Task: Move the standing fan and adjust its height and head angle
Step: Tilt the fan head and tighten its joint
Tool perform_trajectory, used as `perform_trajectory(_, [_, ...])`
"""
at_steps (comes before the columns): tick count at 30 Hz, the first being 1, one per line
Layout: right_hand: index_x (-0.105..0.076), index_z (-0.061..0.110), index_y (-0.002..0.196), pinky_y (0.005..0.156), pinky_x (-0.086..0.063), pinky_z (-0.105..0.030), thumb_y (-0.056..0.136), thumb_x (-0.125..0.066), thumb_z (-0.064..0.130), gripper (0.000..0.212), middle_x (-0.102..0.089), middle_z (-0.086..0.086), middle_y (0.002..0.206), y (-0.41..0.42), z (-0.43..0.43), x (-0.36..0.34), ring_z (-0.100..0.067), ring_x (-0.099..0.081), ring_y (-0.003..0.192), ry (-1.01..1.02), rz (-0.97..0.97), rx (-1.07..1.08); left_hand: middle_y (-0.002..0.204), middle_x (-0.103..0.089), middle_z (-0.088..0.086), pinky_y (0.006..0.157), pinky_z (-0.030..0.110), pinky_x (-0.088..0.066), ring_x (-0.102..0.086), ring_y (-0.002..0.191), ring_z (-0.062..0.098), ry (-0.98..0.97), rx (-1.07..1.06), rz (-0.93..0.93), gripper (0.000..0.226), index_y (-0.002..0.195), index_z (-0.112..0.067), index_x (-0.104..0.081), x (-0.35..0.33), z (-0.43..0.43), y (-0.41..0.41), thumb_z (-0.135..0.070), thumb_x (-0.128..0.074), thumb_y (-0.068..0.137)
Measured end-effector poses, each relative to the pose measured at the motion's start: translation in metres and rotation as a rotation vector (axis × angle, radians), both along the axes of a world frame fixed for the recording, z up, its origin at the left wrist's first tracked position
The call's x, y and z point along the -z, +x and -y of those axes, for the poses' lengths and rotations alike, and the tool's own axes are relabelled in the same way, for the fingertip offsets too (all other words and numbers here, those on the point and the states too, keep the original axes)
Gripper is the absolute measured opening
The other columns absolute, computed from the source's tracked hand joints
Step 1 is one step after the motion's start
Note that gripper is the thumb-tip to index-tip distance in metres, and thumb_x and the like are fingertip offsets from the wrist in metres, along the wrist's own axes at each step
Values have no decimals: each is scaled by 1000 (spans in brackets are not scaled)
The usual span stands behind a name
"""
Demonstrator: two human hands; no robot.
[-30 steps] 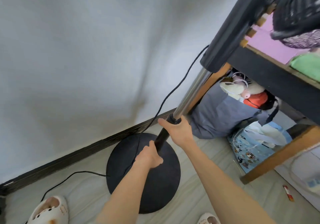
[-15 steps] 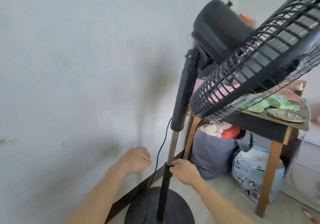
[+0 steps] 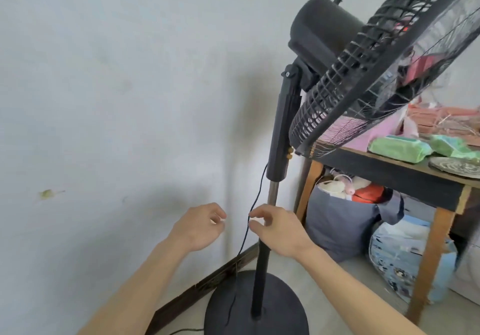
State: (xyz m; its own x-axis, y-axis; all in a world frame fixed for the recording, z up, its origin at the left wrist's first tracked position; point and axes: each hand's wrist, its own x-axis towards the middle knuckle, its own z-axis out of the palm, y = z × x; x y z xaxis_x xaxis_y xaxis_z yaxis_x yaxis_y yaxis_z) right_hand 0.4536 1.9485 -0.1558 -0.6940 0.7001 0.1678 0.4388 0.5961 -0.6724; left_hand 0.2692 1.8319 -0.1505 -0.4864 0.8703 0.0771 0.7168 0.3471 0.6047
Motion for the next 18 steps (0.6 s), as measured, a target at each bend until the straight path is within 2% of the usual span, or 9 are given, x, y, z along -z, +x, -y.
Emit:
perform_trajectory(5, [-66, 39, 116, 85, -41, -7, 94, -62, 37, 22, -65, 21, 110, -54, -17, 64, 3, -58, 102, -118, 0, -20, 103, -62, -22, 91, 35, -51, -62, 98, 7, -101, 26, 44, 18, 104, -43, -60, 70, -27, -48, -33, -54, 91])
perform_trajectory(7, [-66, 35, 118, 85, -39, -4, 95, -63, 33, 23, -66, 20, 111, -82, -30, 91, 6, -59, 102, -184, -15, -9, 105, -62, -20, 92, 35, -51, -61, 98, 8, -177, 60, 58, 18, 105, -42, -60, 105, -44, -75, -32, -54, 92])
perform_trajectory(10, [-68, 33, 117, 90, -42, -9, 95, -63, 30, 22, -68, 21, 111, -122, -53, 120, 8, -60, 105, -281, -65, 24, 107, -64, -11, 89, 34, -51, -62, 99, 14, -228, 74, 106, 20, 111, -32, -63, 141, -78, -116, -26, -55, 94])
perform_trajectory(13, [-70, 31, 116, 92, -47, -16, 96, -64, 28, 21, -70, 20, 109, -150, -71, 135, 4, -63, 106, -421, -160, 106, 101, -64, -13, 84, 31, -50, -63, 96, 13, -244, 66, 126, 17, 107, -34, -62, 160, -107, -141, -24, -55, 94])
perform_trajectory(16, [-70, 32, 115, 88, -49, -17, 97, -63, 28, 20, -71, 22, 109, -155, -67, 128, 4, -64, 103, -575, -222, 233, 100, -64, -20, 86, 33, -52, -63, 94, 9, -336, 130, 222, 17, 102, -40, -61, 149, -112, -135, -29, -55, 90])
perform_trajectory(18, [-72, 32, 111, 94, -52, -27, 98, -63, 26, 17, -72, 17, 110, -153, -53, 108, -2, -66, 105, -702, -251, 358, 102, -65, -18, 84, 33, -53, -64, 93, 9, -414, 165, 281, 18, 101, -41, -61, 121, -104, -129, -31, -55, 87])
